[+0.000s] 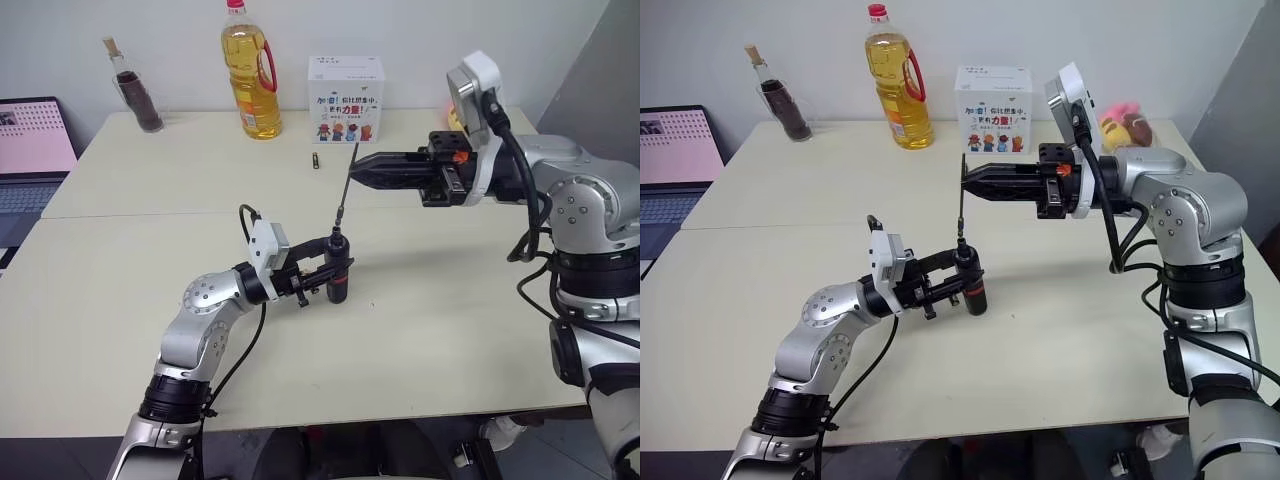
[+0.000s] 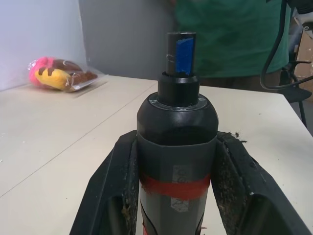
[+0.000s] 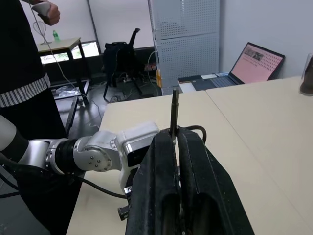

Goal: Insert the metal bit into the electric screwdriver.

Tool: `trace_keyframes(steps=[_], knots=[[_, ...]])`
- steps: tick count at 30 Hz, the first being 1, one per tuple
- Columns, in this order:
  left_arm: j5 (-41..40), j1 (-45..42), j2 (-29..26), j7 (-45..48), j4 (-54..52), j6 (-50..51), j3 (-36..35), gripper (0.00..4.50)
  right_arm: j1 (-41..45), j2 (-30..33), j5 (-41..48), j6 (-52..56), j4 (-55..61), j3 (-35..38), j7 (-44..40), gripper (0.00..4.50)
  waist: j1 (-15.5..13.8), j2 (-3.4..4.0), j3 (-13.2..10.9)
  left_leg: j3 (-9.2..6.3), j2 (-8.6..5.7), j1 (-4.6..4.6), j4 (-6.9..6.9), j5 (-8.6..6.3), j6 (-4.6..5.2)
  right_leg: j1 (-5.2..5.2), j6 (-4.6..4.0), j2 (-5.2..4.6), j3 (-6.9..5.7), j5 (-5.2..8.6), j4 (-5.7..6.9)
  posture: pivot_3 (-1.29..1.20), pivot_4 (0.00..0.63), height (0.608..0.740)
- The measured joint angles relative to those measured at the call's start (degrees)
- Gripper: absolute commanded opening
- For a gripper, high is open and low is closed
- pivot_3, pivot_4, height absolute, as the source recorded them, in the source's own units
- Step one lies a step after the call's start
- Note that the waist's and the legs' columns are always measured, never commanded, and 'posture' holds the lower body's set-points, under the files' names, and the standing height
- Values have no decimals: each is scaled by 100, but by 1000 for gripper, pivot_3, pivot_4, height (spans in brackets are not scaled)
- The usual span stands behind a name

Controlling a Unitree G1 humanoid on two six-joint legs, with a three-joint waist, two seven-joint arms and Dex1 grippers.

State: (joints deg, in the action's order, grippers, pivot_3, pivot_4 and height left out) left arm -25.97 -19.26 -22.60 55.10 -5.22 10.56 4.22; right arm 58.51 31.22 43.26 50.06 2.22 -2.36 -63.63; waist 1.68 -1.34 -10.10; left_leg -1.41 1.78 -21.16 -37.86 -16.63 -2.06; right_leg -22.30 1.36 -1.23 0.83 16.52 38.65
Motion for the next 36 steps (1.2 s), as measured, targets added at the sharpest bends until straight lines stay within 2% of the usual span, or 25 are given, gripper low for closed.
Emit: trace_keyframes(steps=[36], knots=[[-6,89,-7,-87,-137,35,1,1648,-59,-42,-435,-373,-168,-187,-392,24,-1,1,-1,-1,0,-4,1,-1,2,0,0,-3,-1,0,-6,0,150,740]])
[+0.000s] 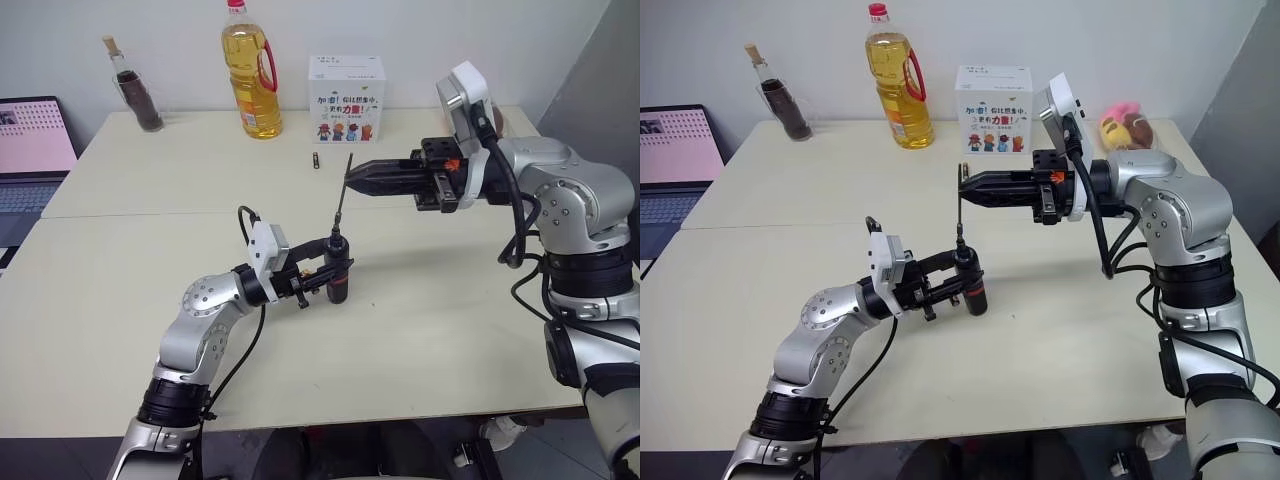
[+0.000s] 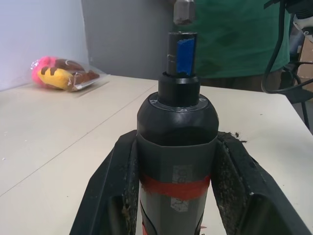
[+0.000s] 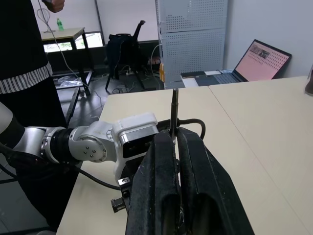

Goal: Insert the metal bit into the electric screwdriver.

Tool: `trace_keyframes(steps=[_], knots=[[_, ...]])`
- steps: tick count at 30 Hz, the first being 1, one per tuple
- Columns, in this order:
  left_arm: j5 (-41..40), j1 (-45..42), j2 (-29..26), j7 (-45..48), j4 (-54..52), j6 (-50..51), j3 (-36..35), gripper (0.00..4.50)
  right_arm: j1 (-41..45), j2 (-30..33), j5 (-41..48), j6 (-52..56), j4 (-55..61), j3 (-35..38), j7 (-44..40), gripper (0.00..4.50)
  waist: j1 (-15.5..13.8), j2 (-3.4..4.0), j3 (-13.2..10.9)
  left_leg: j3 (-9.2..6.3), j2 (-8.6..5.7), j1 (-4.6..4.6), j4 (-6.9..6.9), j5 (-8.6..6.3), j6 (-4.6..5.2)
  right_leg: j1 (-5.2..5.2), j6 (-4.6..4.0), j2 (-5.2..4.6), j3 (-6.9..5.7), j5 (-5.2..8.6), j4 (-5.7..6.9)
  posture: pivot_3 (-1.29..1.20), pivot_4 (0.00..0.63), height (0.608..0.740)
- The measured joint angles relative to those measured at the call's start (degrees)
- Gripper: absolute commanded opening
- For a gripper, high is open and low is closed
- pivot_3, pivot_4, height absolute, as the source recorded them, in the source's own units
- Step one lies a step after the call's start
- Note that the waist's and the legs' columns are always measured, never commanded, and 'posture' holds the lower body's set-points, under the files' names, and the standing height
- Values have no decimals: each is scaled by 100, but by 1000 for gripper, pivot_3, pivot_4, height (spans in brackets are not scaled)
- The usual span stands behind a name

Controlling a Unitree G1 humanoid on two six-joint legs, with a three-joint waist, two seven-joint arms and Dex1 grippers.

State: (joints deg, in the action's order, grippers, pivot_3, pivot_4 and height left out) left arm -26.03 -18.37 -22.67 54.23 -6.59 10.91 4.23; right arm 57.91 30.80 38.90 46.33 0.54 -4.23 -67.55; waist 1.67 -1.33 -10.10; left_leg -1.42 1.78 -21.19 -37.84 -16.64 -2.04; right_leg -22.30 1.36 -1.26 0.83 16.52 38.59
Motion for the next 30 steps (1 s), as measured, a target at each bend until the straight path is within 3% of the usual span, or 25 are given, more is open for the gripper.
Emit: trace_keyframes(steps=[30], knots=[[-21,81,-14,-71,-140,92,-18,1648,82,30,-294,-466,-290,-196,-457,24,-1,0,0,0,0,2,0,0,1,2,0,-2,0,0,-1,0,150,740]])
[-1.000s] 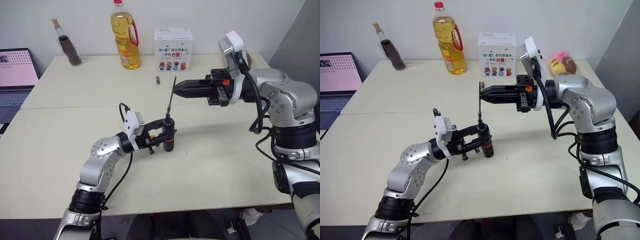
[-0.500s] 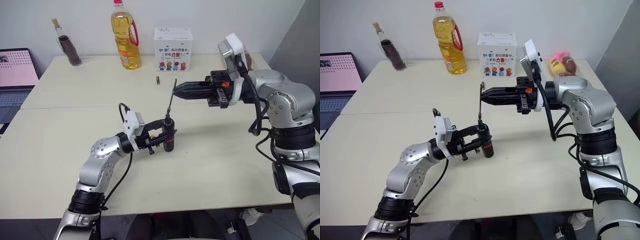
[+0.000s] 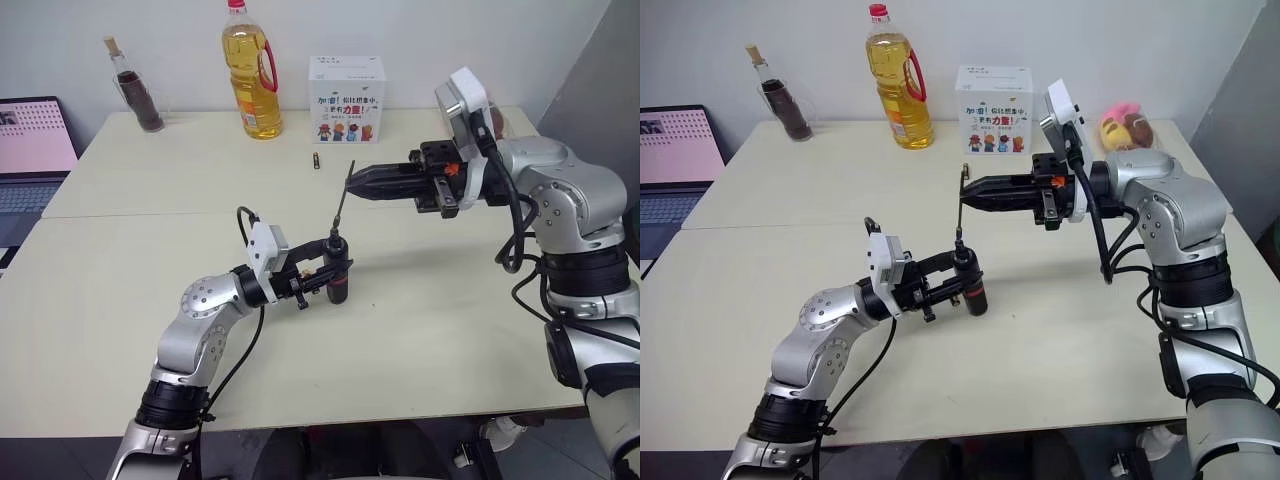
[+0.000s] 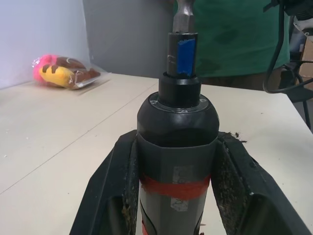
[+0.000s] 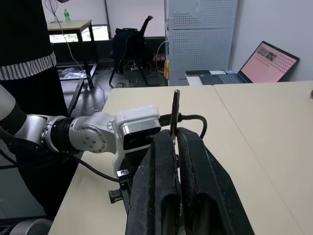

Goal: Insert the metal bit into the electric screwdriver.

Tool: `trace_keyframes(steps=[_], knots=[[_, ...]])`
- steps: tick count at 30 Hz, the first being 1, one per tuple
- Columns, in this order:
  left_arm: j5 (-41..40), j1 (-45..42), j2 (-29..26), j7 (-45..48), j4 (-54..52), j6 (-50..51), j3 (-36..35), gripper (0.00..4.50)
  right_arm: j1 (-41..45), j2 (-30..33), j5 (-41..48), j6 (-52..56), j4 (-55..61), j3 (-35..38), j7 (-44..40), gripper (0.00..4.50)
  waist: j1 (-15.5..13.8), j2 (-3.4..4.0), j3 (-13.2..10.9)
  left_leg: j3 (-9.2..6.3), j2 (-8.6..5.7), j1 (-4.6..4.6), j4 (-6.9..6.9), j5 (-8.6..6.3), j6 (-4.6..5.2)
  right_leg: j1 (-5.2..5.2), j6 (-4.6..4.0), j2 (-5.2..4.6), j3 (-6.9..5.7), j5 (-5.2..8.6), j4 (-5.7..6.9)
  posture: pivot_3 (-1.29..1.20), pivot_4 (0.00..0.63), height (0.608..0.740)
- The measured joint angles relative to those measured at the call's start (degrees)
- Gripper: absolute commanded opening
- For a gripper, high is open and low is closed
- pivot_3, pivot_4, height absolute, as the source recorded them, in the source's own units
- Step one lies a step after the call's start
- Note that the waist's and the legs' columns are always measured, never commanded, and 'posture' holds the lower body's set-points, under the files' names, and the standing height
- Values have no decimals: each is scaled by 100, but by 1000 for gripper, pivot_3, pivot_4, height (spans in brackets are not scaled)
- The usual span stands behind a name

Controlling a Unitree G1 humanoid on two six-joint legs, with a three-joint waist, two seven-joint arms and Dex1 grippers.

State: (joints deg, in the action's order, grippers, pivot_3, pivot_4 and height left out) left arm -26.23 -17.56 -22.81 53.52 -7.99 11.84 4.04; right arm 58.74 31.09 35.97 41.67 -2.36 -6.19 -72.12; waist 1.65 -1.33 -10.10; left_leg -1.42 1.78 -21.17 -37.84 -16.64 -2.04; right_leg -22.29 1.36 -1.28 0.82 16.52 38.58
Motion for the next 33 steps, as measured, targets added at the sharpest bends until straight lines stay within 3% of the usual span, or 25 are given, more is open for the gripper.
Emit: trace_keyframes(steps=[33], knots=[[175,-15,-3,-19,-15,-95,102,1648,386,15,-439,-380,-258,-270,-528,24,-4,1,1,0,-2,5,-1,0,0,5,0,-9,-1,0,1,0,150,740]])
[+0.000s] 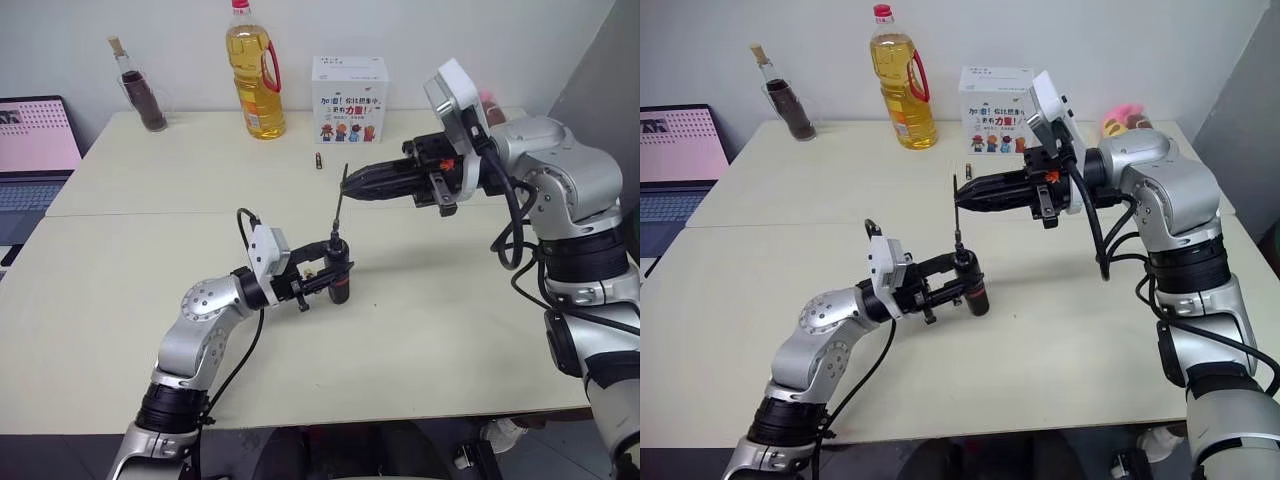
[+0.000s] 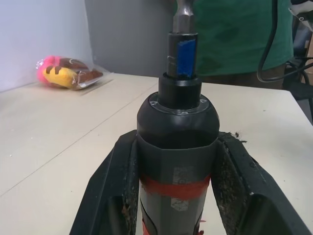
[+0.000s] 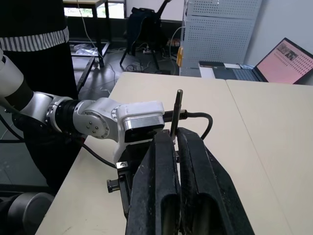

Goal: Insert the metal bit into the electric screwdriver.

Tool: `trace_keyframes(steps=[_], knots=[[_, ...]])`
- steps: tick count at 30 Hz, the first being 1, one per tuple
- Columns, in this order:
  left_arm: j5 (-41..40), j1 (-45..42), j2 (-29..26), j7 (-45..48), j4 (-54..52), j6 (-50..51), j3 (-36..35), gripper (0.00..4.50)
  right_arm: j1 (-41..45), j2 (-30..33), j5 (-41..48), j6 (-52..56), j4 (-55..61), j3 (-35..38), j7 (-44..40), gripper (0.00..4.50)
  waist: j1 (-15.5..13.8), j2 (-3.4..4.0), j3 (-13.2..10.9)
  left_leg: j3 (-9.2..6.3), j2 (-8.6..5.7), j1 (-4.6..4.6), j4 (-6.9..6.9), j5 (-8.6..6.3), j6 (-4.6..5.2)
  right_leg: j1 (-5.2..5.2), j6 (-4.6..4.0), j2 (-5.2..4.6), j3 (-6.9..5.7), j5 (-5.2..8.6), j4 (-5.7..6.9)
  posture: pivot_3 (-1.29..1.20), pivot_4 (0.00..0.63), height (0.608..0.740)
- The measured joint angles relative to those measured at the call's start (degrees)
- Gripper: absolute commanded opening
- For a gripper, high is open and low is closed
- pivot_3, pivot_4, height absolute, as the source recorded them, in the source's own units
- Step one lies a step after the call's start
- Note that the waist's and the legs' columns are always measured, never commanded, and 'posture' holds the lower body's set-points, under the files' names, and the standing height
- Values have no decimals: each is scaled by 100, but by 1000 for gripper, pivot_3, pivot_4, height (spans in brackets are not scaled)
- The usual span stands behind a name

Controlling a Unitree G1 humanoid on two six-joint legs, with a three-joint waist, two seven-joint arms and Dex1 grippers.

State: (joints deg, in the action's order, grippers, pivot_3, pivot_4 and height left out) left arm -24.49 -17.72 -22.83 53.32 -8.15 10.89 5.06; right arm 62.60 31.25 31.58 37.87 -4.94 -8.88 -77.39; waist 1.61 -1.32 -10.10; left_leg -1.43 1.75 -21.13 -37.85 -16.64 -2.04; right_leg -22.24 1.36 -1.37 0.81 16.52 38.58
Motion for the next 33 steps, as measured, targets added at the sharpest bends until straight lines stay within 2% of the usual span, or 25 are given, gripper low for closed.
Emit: trace_keyframes(steps=[33], knots=[[-25,-44,-70,11,28,-2,48,1648,-128,29,-22,-365,-263,84,-29,24,1,1,1,1,1,8,1,0,0,5,0,0,2,0,2,0,150,740]])
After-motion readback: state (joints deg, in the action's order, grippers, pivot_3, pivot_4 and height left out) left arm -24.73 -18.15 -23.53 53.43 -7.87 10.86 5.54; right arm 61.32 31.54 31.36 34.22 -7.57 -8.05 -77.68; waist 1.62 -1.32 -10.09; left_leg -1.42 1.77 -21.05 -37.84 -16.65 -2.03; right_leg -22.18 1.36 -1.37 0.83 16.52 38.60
